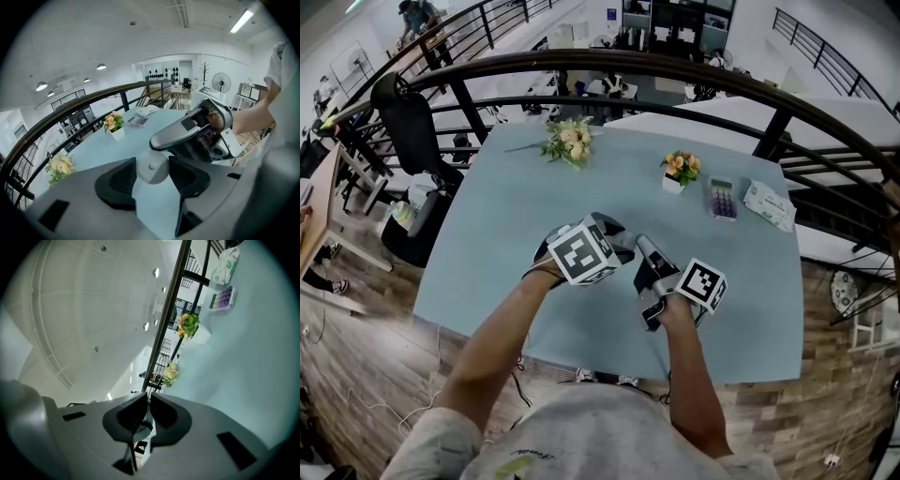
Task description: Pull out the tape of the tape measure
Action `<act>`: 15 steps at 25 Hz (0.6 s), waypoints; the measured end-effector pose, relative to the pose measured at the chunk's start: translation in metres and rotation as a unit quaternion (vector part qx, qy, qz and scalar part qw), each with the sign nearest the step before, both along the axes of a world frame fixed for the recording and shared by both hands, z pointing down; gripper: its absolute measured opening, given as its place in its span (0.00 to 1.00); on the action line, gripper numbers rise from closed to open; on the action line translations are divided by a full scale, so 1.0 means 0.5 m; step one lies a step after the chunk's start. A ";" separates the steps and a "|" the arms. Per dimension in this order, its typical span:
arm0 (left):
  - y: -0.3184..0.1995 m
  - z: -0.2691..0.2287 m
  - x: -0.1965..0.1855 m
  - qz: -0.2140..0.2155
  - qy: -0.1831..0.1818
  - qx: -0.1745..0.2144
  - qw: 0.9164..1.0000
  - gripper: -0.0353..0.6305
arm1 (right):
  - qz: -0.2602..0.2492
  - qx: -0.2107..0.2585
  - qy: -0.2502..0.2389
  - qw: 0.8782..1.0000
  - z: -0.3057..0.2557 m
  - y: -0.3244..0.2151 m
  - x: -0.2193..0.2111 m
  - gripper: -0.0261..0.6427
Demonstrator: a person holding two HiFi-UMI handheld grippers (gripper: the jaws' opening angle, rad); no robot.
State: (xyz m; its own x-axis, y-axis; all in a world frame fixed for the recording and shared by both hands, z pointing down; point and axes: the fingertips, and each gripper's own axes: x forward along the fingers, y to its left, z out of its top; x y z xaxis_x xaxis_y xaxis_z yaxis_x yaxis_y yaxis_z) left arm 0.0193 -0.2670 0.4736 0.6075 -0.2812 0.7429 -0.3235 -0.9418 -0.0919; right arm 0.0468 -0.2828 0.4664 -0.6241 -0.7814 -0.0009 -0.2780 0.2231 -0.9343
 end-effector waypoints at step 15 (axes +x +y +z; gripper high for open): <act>0.008 -0.004 -0.002 -0.007 -0.015 0.010 1.000 0.38 | 0.008 0.028 0.055 0.998 -0.013 0.010 0.012 0.07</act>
